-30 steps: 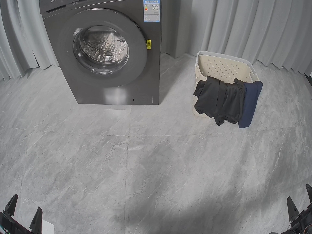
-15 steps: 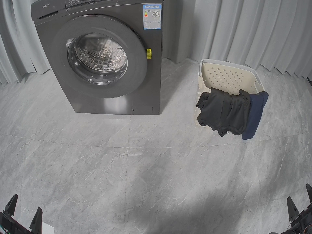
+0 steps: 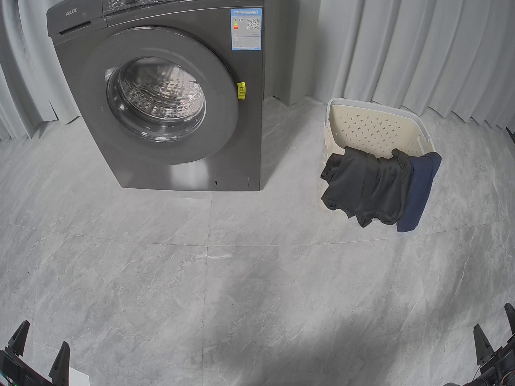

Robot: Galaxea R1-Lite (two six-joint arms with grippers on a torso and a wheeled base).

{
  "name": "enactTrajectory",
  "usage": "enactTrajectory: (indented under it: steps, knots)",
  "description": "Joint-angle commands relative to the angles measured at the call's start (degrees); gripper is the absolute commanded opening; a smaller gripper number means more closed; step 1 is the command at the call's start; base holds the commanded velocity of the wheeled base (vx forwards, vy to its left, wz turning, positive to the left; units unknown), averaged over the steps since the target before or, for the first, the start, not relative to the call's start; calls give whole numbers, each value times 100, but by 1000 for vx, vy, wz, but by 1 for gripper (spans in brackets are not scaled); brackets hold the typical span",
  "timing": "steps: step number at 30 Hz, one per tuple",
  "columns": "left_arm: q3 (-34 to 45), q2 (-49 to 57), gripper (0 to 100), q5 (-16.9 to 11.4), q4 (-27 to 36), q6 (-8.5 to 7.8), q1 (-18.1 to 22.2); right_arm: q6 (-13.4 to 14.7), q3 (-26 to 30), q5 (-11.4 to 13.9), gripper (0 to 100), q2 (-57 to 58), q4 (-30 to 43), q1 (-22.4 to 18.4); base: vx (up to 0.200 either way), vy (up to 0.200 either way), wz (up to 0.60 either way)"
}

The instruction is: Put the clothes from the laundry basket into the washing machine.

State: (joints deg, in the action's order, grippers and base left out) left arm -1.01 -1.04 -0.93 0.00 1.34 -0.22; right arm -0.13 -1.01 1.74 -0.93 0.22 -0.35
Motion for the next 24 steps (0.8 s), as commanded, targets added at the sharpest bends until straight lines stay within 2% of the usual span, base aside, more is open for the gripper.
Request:
enactTrajectory:
  steps: [1,9,15,21,24]
  knots:
    - [92,86,100,5,0,-2,-4,-4,92,1,100,93,-4,0,0,-200,0]
    - [92,86,100,-4,0,7,4,-4,92,1,100,93,-4,0,0,-200,0]
    - [92,86,100,-4,0,-2,-4,-4,92,1,100,93,-4,0,0,0,0]
    - [92,86,100,-4,0,-11,4,5,92,1,100,93,-4,0,0,0,-600]
    - [92,86,100,-4,0,-2,4,5,92,1,100,93,-4,0,0,-200,0]
